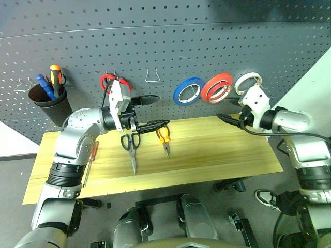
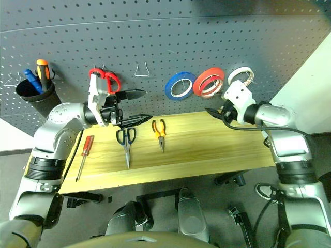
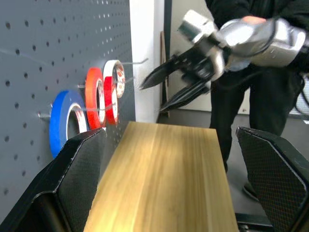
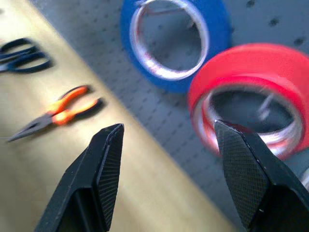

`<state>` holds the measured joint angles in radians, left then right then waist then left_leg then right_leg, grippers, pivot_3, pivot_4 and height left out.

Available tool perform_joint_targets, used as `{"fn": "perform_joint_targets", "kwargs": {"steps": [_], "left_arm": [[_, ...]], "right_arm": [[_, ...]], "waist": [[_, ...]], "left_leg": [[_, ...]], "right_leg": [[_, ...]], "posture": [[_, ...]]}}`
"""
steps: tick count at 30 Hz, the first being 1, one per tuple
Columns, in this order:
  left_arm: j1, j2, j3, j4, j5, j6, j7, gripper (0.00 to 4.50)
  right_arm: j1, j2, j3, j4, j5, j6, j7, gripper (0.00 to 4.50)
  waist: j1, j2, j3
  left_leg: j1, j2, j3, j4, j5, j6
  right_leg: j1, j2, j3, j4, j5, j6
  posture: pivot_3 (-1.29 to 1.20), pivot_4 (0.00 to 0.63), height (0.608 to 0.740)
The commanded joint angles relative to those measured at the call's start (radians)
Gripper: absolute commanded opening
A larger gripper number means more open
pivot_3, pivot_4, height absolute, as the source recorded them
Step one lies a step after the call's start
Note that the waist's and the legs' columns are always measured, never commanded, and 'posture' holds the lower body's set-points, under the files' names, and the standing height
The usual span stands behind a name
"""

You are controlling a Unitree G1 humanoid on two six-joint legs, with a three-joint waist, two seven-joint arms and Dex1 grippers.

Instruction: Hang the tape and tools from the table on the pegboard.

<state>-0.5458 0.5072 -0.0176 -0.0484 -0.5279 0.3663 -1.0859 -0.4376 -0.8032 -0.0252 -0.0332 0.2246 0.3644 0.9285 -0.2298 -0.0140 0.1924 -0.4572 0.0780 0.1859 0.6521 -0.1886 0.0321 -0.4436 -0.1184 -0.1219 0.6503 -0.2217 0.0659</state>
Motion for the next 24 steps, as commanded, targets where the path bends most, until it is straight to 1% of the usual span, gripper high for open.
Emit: {"fn": "perform_joint_targets", "kwargs": {"steps": [1,4,7,9,10,12,13,16,20,22,24], "left_arm": [[0.016,0.012,0.021,-0.039,-0.005,-0.003,0.009,4.50],[0.043,0.027,0.020,-0.041,0.010,-0.001,0.024,4.50],[0.081,0.053,0.020,-0.048,0.030,0.008,0.039,4.50],[0.129,0.096,0.008,-0.063,0.062,0.036,0.056,4.50],[0.144,0.109,0.002,-0.069,0.073,0.044,0.063,4.50],[0.190,0.135,-0.014,-0.080,0.106,0.071,0.088,4.50],[0.216,0.142,-0.019,-0.089,0.117,0.090,0.106,4.50],[0.265,0.137,-0.015,-0.112,0.123,0.140,0.159,4.50],[0.305,0.129,-0.018,-0.106,0.161,0.154,0.218,4.50],[0.319,0.129,-0.016,-0.093,0.184,0.159,0.252,4.50],[0.325,0.126,-0.010,-0.076,0.198,0.138,0.267,4.50]], "right_arm": [[0.040,-0.042,-0.045,-0.143,0.093,0.116,0.050,3.12],[0.043,-0.026,-0.010,-0.180,0.116,0.226,0.031,3.12],[0.015,0.038,0.040,-0.178,0.108,0.309,-0.036,3.12],[-0.016,0.130,0.068,-0.140,0.090,0.339,-0.120,3.48],[-0.024,0.156,0.074,-0.131,0.088,0.354,-0.141,3.73],[-0.035,0.211,0.093,-0.115,0.097,0.424,-0.180,4.37],[-0.046,0.237,0.114,-0.104,0.091,0.462,-0.203,4.47],[-0.078,0.288,0.156,-0.094,0.081,0.542,-0.252,4.47],[-0.120,0.335,0.191,-0.077,0.062,0.613,-0.308,4.47],[-0.164,0.384,0.198,-0.030,0.043,0.703,-0.380,4.47],[-0.220,0.450,0.173,0.046,0.019,0.781,-0.472,4.47]], "waist": [[0.001,0.000,-0.001],[-0.001,0.000,-0.006],[-0.001,-0.001,-0.008],[-0.005,-0.001,-0.009],[-0.004,-0.001,-0.009],[0.001,-0.001,-0.009],[0.003,-0.001,-0.009],[0.018,-0.001,-0.009],[0.049,-0.001,-0.009],[0.058,-0.001,-0.008],[0.071,-0.001,-0.007]], "left_leg": [[0.000,0.000,0.000,0.000,0.000,0.000],[0.001,0.000,0.000,0.000,0.000,0.000],[0.001,0.001,-0.001,-0.001,-0.001,0.000],[0.002,0.001,0.000,-0.002,-0.001,0.000],[0.003,0.001,0.000,-0.002,-0.001,0.000],[0.003,0.002,0.000,-0.002,-0.001,0.000],[0.003,0.002,-0.001,-0.002,-0.001,0.000],[0.003,0.001,0.000,-0.001,-0.001,0.000],[0.003,0.002,0.000,-0.001,-0.005,0.004],[0.002,0.002,0.000,-0.001,-0.006,0.003],[0.002,0.002,0.000,-0.001,-0.006,0.003]], "right_leg": [[0.000,0.000,0.000,0.000,0.000,0.000],[0.000,0.000,0.000,0.000,0.000,0.000],[0.000,0.000,0.000,0.000,0.000,0.000],[0.000,0.000,0.000,0.000,0.000,0.000],[0.000,0.000,0.000,0.001,0.000,-0.001],[0.000,0.000,0.000,0.002,0.000,-0.001],[0.000,0.000,0.000,0.002,-0.001,-0.001],[0.000,-0.001,0.000,0.001,0.000,-0.001],[0.000,-0.001,0.001,0.001,0.000,-0.002],[0.000,-0.001,0.001,0.001,-0.001,-0.003],[-0.001,-0.002,0.001,0.001,-0.002,-0.007]], "posture": [[-0.26,0.089,0.730],[-0.26,0.095,0.730],[-0.25,0.103,0.730],[-0.24,0.106,0.730],[-0.24,0.109,0.730],[-0.22,0.112,0.730],[-0.21,0.118,0.730],[-0.20,0.134,0.730],[-0.19,0.151,0.730],[-0.17,0.187,0.730],[-0.16,0.202,0.730]]}}
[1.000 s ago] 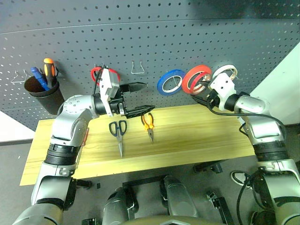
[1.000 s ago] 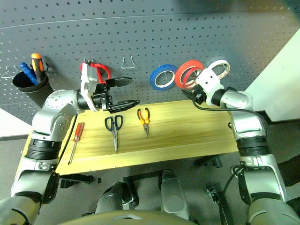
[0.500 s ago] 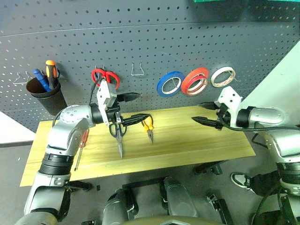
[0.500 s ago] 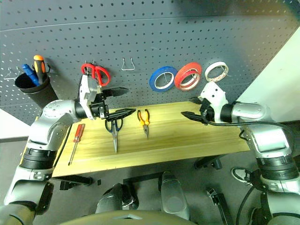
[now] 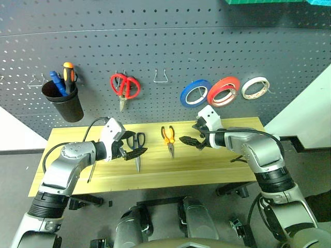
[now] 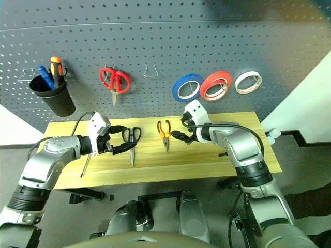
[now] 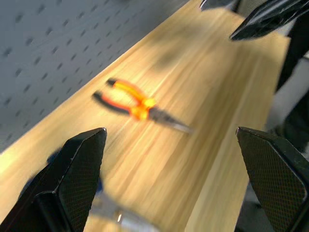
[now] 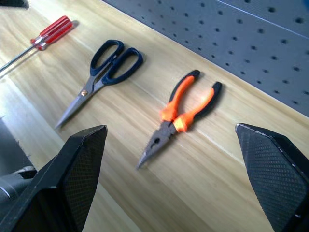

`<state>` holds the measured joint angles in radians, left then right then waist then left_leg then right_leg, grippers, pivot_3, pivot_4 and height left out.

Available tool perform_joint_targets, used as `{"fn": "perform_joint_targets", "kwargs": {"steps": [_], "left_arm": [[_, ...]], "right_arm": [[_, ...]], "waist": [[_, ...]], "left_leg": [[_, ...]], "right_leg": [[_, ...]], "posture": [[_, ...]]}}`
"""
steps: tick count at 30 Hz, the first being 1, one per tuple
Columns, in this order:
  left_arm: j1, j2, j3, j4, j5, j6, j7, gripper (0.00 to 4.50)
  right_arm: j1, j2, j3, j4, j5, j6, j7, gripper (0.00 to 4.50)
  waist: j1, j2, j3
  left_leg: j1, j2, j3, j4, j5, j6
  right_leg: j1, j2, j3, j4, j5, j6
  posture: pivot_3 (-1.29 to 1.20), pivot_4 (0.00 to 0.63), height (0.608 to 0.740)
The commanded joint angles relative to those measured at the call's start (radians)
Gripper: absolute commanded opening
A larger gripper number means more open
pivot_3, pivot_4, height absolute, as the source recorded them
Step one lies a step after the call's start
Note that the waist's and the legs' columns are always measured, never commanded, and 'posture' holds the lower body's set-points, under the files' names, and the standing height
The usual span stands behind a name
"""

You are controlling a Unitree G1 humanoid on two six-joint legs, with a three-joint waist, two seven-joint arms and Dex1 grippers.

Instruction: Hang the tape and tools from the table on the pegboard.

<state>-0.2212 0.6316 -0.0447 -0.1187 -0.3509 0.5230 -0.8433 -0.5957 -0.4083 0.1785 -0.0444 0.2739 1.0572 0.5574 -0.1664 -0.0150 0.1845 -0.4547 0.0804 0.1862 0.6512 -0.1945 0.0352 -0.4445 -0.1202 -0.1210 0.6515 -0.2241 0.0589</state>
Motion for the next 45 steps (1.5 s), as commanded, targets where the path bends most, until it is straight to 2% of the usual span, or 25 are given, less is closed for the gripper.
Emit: {"fn": "perform_joint_targets", "kwargs": {"steps": [1,5,10,19,25,33,45], "left_arm": [[0.001,-0.001,0.020,-0.008,0.023,-0.024,0.028,4.50],[-0.016,-0.006,0.025,-0.018,0.022,0.006,0.054,4.50],[-0.015,0.002,0.034,-0.027,0.023,0.030,0.072,4.50],[-0.064,-0.124,0.051,0.032,0.032,0.035,0.194,4.50],[-0.103,-0.151,0.045,0.063,0.044,0.030,0.217,4.50],[-0.104,-0.163,0.048,0.051,0.040,0.024,0.226,4.50],[-0.087,-0.170,0.073,0.035,0.042,-0.011,0.249,4.50]], "right_arm": [[-0.077,0.073,-0.043,0.075,-0.034,0.113,-0.124,4.47],[-0.165,0.165,-0.094,0.151,-0.016,0.220,-0.183,4.47],[-0.237,0.213,-0.131,0.238,-0.036,0.253,-0.247,4.47],[-0.339,0.277,-0.208,0.467,-0.063,0.168,-0.344,4.47],[-0.385,0.302,-0.233,0.556,-0.072,0.121,-0.381,4.47],[-0.399,0.307,-0.168,0.593,-0.136,0.030,-0.401,4.47],[-0.394,0.383,-0.160,0.641,-0.149,0.039,-0.422,4.47]], "waist": [[0.013,0.001,0.001],[0.042,0.003,0.013],[0.066,0.005,0.044],[0.090,0.006,0.106],[0.097,0.006,0.147],[0.097,0.005,0.185],[0.099,0.004,0.201]], "left_leg": [[0.000,0.000,0.000,0.000,0.000,0.000],[0.000,0.001,0.001,0.000,0.000,0.000],[-0.001,0.002,0.001,0.000,0.000,0.000],[-0.010,0.002,0.003,0.000,0.002,0.002],[-0.010,0.003,0.004,-0.002,0.004,0.000],[-0.013,0.003,0.005,-0.003,0.006,-0.004],[-0.015,0.003,0.006,-0.005,0.006,-0.004]], "right_leg": [[0.000,0.000,0.000,0.000,-0.001,-0.001],[-0.002,-0.001,0.000,0.000,-0.002,-0.004],[-0.003,-0.002,0.001,0.000,-0.002,-0.007],[-0.013,-0.001,0.002,0.001,0.000,-0.005],[-0.015,0.000,0.003,0.002,0.001,-0.003],[-0.019,0.001,0.003,0.002,0.001,-0.002],[-0.022,0.000,0.003,0.002,0.001,-0.002]], "posture": [[-0.16,0.210,0.730],[-0.13,0.258,0.730],[-0.09,0.318,0.730],[-0.05,0.385,0.730],[-0.03,0.421,0.730],[-0.02,0.445,0.730],[0.01,0.438,0.730]]}}
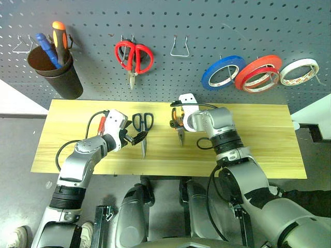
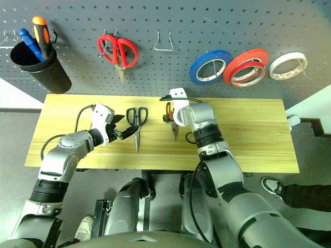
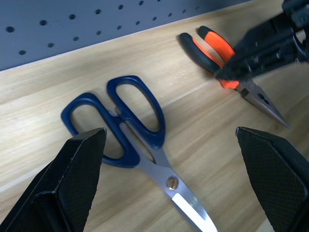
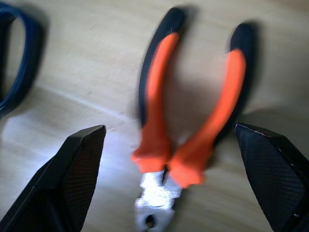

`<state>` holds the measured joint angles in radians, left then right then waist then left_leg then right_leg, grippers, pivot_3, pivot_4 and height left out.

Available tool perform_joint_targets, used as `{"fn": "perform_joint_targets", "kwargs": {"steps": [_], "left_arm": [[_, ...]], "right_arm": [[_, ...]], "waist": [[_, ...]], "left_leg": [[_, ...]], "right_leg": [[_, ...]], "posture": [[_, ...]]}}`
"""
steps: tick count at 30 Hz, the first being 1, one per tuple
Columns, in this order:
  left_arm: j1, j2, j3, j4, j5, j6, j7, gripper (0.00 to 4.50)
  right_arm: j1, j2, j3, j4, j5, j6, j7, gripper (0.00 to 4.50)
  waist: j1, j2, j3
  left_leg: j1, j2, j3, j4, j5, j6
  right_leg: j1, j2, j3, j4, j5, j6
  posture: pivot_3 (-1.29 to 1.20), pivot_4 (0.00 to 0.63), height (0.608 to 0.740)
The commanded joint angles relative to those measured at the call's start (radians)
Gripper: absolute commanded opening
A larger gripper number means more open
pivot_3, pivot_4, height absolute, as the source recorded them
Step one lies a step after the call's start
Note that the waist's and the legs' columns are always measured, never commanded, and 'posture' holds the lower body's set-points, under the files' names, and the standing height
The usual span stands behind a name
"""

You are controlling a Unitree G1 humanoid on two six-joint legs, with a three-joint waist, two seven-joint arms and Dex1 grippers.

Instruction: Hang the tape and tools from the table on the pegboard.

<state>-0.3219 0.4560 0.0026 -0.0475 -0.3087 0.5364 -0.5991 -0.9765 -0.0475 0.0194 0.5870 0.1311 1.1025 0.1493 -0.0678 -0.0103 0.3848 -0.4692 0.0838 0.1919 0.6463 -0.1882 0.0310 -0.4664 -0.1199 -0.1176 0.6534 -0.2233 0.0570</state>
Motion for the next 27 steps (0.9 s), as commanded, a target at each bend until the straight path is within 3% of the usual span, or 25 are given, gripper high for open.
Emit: {"fn": "perform_joint_targets", "kwargs": {"steps": [1,3,6,12,18,27], "left_arm": [[0.016,0.010,0.026,-0.036,0.003,-0.027,0.003,4.50],[0.023,0.013,0.032,-0.044,0.003,-0.026,0.004,4.50],[0.029,0.017,0.041,-0.056,0.001,-0.024,0.006,4.50],[0.049,0.026,0.033,-0.064,0.009,-0.035,-0.002,4.50],[0.055,0.049,0.038,-0.058,0.010,-0.055,-0.040,4.50],[0.090,0.097,0.094,-0.098,-0.075,-0.059,-0.137,4.50]], "right_arm": [[-0.015,0.030,-0.011,0.025,-0.006,-0.008,-0.027,4.47],[-0.018,0.033,-0.021,0.056,-0.017,-0.018,-0.055,4.47],[-0.029,0.024,-0.028,0.089,-0.026,-0.035,-0.074,3.92],[-0.030,0.007,0.004,0.096,-0.048,-0.038,-0.049,2.05],[0.003,-0.034,0.053,-0.049,-0.029,0.057,0.036,2.04],[0.165,-0.273,0.111,-0.599,0.179,0.312,0.317,2.04]], "waist": [[0.000,0.000,0.000],[0.000,0.000,0.000],[0.000,0.000,0.000],[0.000,0.000,0.000],[0.001,0.000,0.000],[0.004,-0.003,-0.007]], "left_leg": [[-0.001,0.000,0.000,0.000,0.000,0.000],[-0.001,0.000,0.000,0.000,0.000,0.000],[-0.001,0.000,0.000,0.000,0.000,0.000],[-0.001,0.000,0.000,-0.001,-0.003,-0.001],[-0.009,0.000,0.000,-0.002,0.002,-0.005],[-0.016,-0.001,-0.001,-0.002,0.002,-0.005]], "right_leg": [[-0.001,0.000,0.000,0.000,0.000,0.000],[-0.001,0.000,0.000,0.000,0.000,0.000],[-0.001,0.000,0.000,0.000,0.000,0.000],[-0.002,0.000,0.000,-0.002,0.000,0.000],[-0.008,0.000,0.000,-0.002,0.000,0.000],[-0.013,0.001,-0.003,-0.003,0.001,0.001]], "posture": [[0.01,0.438,0.730],[0.02,0.432,0.730],[0.02,0.433,0.730],[0.02,0.424,0.730],[0.01,0.379,0.730],[-0.05,0.264,0.730]]}}
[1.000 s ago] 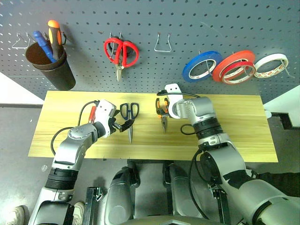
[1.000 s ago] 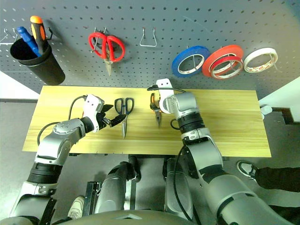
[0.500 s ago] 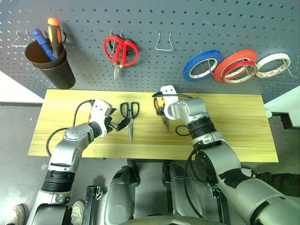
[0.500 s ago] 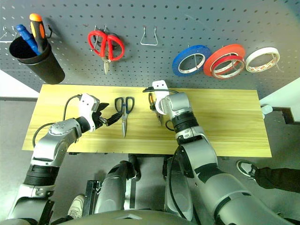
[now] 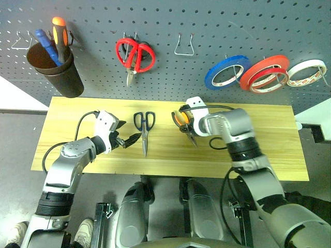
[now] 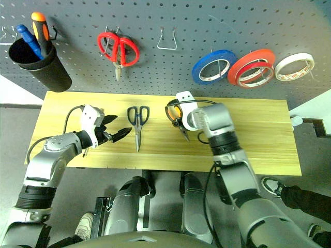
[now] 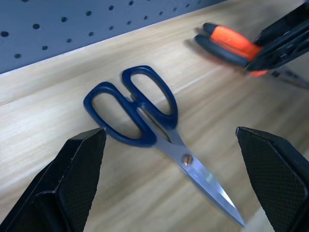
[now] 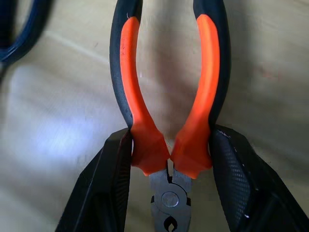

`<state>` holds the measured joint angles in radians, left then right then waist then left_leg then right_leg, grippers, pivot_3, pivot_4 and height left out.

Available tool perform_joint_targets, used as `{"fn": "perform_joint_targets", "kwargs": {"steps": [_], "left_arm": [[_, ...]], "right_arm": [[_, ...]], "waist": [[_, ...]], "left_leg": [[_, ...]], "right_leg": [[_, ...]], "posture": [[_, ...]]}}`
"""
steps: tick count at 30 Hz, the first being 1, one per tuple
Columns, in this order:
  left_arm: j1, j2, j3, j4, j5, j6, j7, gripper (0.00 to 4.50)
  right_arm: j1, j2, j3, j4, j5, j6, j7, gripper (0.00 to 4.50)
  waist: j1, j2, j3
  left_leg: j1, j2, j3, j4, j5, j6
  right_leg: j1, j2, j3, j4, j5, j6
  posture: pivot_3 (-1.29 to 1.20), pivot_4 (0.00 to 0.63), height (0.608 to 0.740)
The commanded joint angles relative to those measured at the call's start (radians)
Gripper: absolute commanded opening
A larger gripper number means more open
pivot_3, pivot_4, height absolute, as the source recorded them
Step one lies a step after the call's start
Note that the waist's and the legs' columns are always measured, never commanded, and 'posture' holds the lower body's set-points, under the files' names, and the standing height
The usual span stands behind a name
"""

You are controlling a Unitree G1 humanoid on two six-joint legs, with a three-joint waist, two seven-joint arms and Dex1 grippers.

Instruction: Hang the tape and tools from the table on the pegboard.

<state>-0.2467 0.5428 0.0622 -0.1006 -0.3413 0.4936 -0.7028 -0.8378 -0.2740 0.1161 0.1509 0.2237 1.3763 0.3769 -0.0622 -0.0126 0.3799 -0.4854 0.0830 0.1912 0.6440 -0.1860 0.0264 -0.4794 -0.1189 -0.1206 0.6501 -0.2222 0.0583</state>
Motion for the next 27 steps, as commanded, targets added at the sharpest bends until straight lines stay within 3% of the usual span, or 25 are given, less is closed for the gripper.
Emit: {"fn": "perform_joint_targets", "kwargs": {"steps": [1,7,14,20,27], "left_arm": [[0.019,0.012,0.039,-0.050,-0.053,-0.022,-0.047,4.50],[0.067,0.038,0.104,-0.099,-0.148,-0.084,-0.167,4.50],[0.086,0.095,0.188,-0.130,-0.280,-0.053,-0.278,4.50],[0.078,0.163,0.253,-0.149,-0.381,-0.001,-0.325,4.50],[0.006,0.172,0.321,-0.160,-0.463,-0.009,-0.313,4.50]], "right_arm": [[0.038,-0.064,0.011,-0.197,0.108,0.045,0.112,2.04],[0.090,-0.209,-0.079,-0.393,0.267,0.084,0.259,2.04],[0.077,-0.269,-0.214,-0.503,0.423,0.073,0.354,2.04],[-0.009,-0.199,-0.362,-0.496,0.489,0.003,0.292,2.04],[-0.106,-0.106,-0.382,-0.462,0.482,-0.141,0.188,2.04]], "waist": [[-0.004,-0.001,-0.005],[-0.009,-0.006,-0.035],[-0.011,-0.008,-0.085],[-0.016,-0.010,-0.122],[-0.026,-0.010,-0.159]], "left_leg": [[0.000,0.000,0.000,0.000,0.000,0.000],[-0.005,0.000,-0.002,0.001,-0.001,-0.001],[-0.008,0.000,-0.003,0.003,-0.001,-0.001],[-0.007,0.000,-0.003,0.006,-0.002,-0.001],[-0.004,0.000,-0.003,0.006,-0.002,0.004]], "right_leg": [[0.000,0.000,0.000,0.000,0.000,0.000],[-0.002,0.001,-0.002,-0.002,0.000,0.000],[-0.003,0.001,-0.003,-0.003,0.002,0.001],[-0.001,0.003,-0.004,-0.004,0.005,0.000],[0.003,0.004,-0.004,-0.005,0.010,-0.002]], "posture": [[-0.06,0.256,0.730],[-0.09,0.184,0.730],[-0.12,0.128,0.730],[-0.13,0.097,0.730],[-0.12,0.077,0.730]]}}
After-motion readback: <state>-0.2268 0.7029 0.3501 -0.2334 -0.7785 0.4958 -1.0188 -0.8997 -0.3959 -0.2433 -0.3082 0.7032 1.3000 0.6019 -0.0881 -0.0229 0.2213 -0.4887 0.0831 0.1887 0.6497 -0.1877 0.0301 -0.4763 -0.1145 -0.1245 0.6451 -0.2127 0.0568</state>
